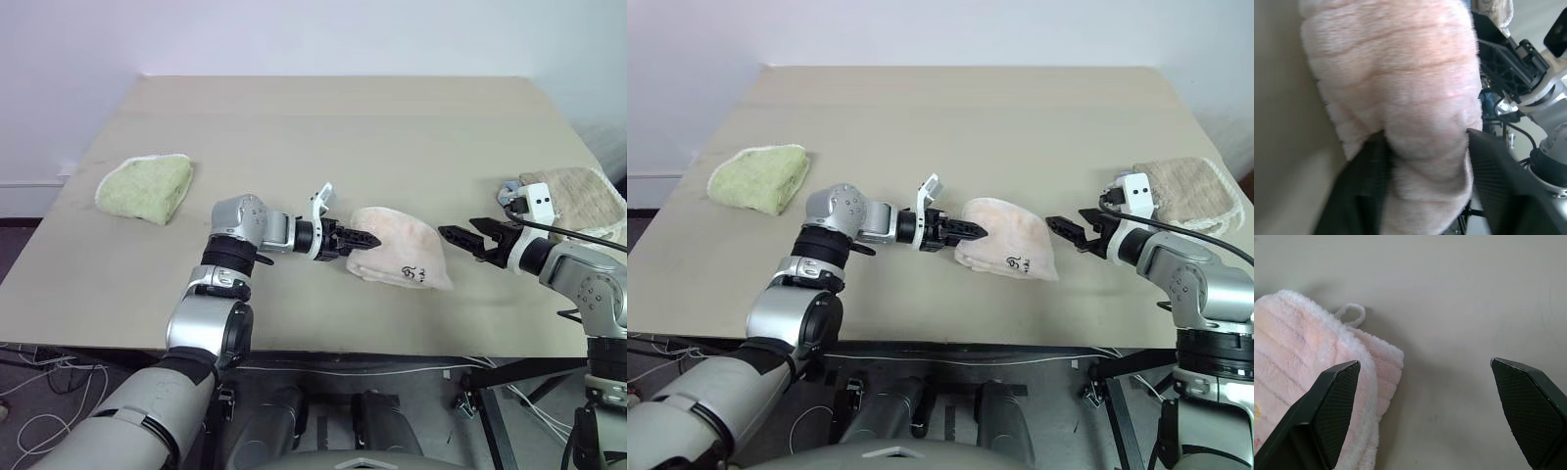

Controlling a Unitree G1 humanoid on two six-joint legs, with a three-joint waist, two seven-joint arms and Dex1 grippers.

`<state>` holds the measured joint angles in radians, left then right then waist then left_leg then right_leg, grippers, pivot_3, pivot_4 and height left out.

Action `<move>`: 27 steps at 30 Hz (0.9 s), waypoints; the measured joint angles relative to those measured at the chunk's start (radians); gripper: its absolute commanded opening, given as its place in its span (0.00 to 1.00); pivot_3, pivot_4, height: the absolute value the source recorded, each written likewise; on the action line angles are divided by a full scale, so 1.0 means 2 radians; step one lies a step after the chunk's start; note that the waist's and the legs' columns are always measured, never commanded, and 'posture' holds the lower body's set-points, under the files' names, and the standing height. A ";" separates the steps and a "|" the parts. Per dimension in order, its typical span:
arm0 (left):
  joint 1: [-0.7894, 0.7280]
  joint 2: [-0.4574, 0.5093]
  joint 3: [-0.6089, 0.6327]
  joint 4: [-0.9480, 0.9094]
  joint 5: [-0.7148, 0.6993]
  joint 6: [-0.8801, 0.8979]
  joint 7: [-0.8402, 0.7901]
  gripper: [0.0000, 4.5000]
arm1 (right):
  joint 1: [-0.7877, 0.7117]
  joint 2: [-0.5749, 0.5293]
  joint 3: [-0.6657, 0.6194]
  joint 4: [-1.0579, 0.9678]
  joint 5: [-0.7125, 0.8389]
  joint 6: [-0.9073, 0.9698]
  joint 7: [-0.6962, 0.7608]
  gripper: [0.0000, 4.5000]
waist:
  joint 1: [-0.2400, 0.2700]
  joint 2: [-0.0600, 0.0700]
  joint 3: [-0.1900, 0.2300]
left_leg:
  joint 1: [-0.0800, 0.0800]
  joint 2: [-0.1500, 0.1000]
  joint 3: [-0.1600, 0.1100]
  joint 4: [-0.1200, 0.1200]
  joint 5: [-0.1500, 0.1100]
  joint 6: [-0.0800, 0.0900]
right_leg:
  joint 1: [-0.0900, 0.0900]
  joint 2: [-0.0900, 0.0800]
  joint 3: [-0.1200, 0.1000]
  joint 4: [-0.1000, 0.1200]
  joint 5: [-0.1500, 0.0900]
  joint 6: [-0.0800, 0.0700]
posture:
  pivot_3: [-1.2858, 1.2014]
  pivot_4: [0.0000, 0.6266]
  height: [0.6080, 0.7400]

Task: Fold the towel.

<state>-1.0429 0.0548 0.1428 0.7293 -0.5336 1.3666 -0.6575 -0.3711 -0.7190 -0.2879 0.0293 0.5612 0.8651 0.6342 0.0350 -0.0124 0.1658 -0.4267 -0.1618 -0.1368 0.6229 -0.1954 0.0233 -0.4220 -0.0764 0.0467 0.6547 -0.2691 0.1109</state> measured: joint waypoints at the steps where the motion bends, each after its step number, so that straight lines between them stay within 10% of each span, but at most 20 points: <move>1: 0.001 -0.001 0.000 -0.002 -0.001 0.002 0.000 0.20 | -0.002 0.000 0.000 0.002 -0.001 -0.001 0.000 1.00 | 0.000 0.000 0.000 | 0.000 0.000 0.000 0.000 0.000 0.000 | 0.000 0.000 0.000 0.000 0.000 0.000 | 0.52 0.24 1.00; 4: 0.001 -0.002 0.002 -0.003 -0.002 0.004 0.000 0.01 | -0.003 0.000 0.000 0.003 -0.003 -0.003 0.000 1.00 | 0.000 0.000 0.000 | 0.000 0.000 0.000 0.000 0.000 0.000 | 0.000 0.000 0.000 0.000 0.000 0.000 | 0.52 0.24 1.00; 17: -0.006 -0.006 0.066 0.001 -0.025 0.012 0.027 0.01 | -0.003 0.001 0.000 0.003 -0.004 -0.005 -0.001 1.00 | -0.001 0.000 0.000 | 0.000 0.000 0.000 0.000 0.000 0.000 | 0.000 0.000 0.000 0.000 0.000 0.000 | 0.52 0.24 1.00; 27: -0.092 0.104 0.227 -0.038 -0.078 0.054 0.112 0.01 | -0.018 0.015 0.012 0.032 -0.011 -0.022 0.002 1.00 | -0.015 0.000 0.000 | 0.000 0.000 0.000 0.000 0.000 0.000 | 0.000 0.000 0.000 0.001 0.000 0.000 | 0.52 0.24 1.00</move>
<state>-1.2269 0.2634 0.5969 0.6536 -0.6887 1.4745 -0.4335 -0.4081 -0.6891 -0.2635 0.0927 0.5386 0.8206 0.6391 0.0045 -0.0124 0.1658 -0.4265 -0.1617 -0.1361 0.6235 -0.1947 0.0224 -0.4229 -0.0758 0.0474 0.6570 -0.2691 0.1109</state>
